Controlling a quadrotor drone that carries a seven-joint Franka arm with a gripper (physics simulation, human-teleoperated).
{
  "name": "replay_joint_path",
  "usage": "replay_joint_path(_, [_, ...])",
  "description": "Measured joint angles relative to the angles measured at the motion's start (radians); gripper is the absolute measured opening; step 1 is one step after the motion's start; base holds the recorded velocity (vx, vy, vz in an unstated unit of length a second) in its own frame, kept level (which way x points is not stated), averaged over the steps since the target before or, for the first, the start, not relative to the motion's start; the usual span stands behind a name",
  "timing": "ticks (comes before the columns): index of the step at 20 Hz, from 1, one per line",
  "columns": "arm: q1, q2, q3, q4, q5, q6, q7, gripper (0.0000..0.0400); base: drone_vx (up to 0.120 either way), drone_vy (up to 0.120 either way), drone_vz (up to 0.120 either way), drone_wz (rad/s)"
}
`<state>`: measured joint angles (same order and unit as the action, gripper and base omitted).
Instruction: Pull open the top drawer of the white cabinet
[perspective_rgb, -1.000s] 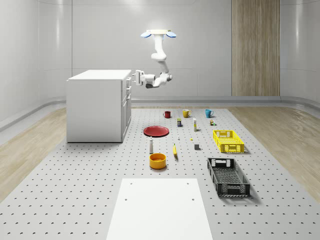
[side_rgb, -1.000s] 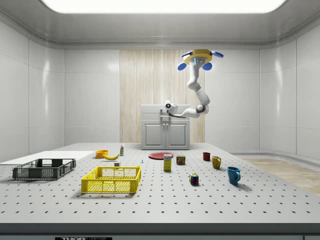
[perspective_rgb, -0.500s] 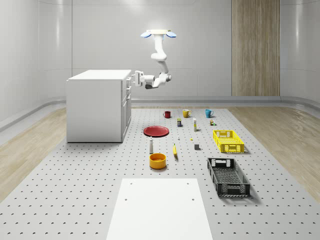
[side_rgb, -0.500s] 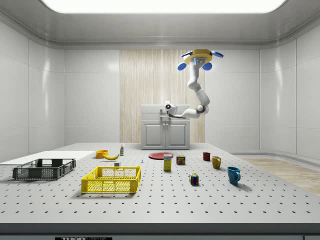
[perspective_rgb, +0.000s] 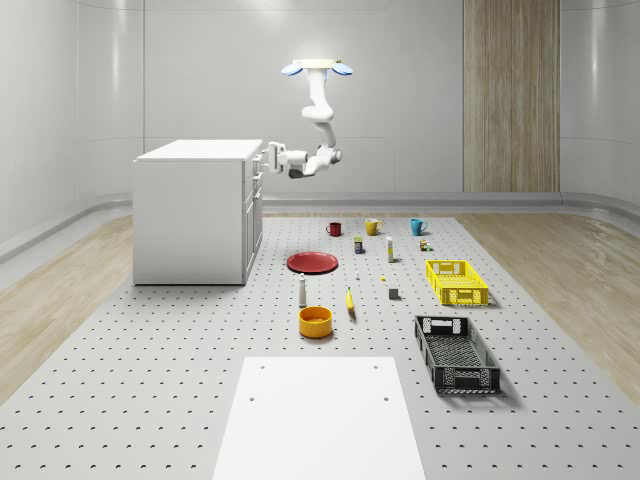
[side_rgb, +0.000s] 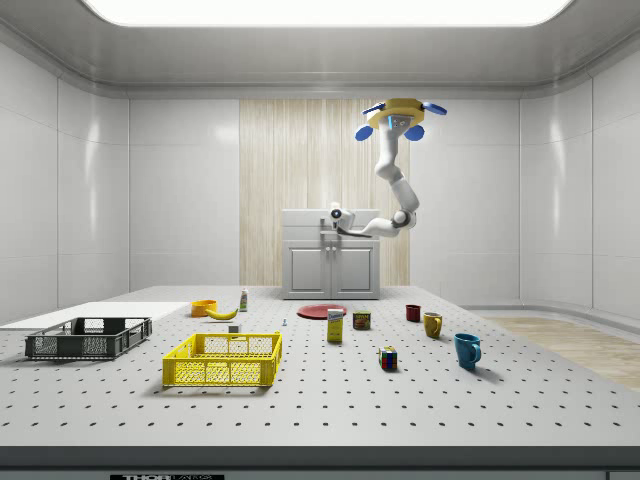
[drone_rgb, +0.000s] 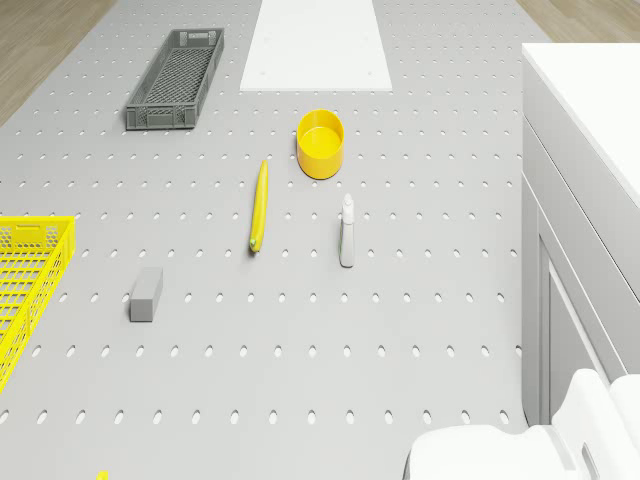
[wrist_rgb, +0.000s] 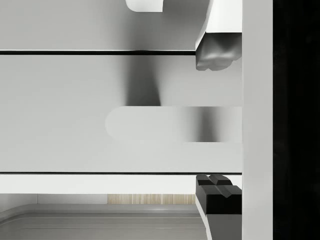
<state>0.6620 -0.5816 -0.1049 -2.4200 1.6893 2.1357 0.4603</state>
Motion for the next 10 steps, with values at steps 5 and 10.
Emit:
replay_joint_path(5, [-0.021,0.004,0.018,0.0,0.009,-0.009,-0.002,0.0305,0.0,0.0,0.0,0.0])
replay_joint_path(10, [-0.041,0.006,0.033,-0.003,0.017,-0.019,-0.006,0.0305,0.0,0.0,0.0,0.0])
